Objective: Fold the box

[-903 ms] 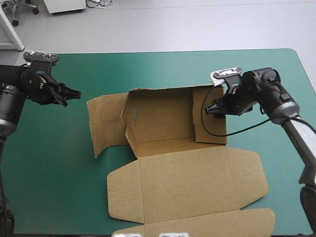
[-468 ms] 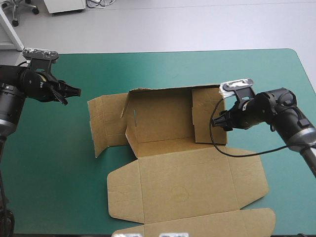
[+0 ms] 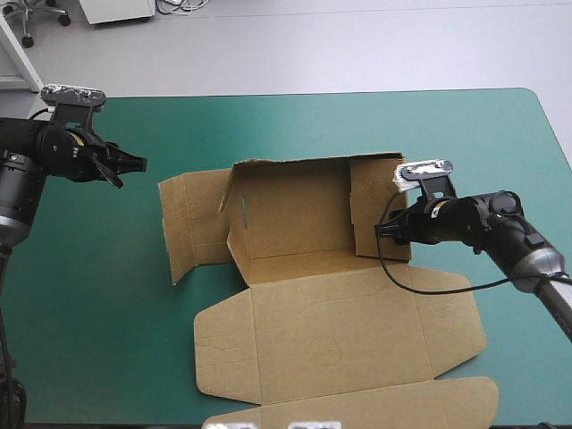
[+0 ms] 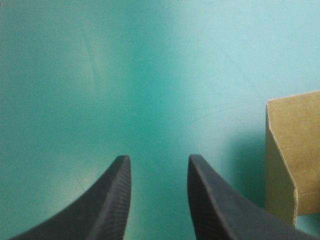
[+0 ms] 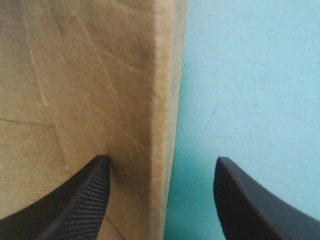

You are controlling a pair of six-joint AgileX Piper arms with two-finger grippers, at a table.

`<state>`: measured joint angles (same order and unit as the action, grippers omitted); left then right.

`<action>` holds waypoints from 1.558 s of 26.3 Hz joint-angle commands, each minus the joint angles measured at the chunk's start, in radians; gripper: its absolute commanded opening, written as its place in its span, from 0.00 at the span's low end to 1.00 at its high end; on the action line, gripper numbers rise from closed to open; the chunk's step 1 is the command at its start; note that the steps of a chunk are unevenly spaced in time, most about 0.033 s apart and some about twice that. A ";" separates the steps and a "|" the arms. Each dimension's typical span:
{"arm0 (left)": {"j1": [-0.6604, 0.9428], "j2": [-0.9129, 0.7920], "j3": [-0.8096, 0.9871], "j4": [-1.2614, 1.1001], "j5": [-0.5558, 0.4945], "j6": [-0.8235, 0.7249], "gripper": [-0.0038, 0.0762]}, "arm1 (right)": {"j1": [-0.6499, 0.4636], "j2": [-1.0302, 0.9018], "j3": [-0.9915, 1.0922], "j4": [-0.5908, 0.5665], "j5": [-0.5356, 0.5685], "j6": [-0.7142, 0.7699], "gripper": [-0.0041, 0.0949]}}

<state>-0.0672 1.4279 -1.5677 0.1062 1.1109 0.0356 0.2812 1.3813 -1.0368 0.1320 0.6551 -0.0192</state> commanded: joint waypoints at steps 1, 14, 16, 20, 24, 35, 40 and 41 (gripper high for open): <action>-0.003 -0.037 -0.031 0.000 -0.057 0.001 0.39 | 0.002 -0.002 -0.005 0.015 -0.102 -0.012 0.61; -0.003 -0.035 -0.031 0.023 -0.057 0.001 0.39 | 0.002 0.068 -0.043 0.014 -0.103 -0.020 0.02; -0.003 -0.035 -0.031 0.025 -0.059 0.001 0.39 | 0.002 0.064 -0.121 0.014 -0.022 -0.003 0.03; -0.003 -0.035 -0.031 0.070 -0.070 0.001 0.35 | 0.002 0.064 -0.333 0.008 0.238 0.045 0.03; -0.003 -0.035 -0.031 0.068 -0.058 0.001 0.35 | 0.002 0.073 -0.473 0.001 0.372 0.090 0.03; -0.003 -0.035 -0.031 0.057 -0.034 0.001 0.35 | 0.002 0.250 -0.723 0.019 0.594 0.168 0.03; -0.003 -0.035 -0.031 0.048 -0.030 0.001 0.35 | 0.002 0.325 -0.721 0.007 0.594 0.200 0.03; -0.003 -0.035 -0.031 0.045 -0.030 0.001 0.35 | 0.002 0.338 -0.721 0.017 0.596 0.201 0.03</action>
<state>-0.0672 1.4279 -1.5677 0.1549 1.1169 0.0356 0.2824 1.7311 -1.7232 0.1246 1.2437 0.1674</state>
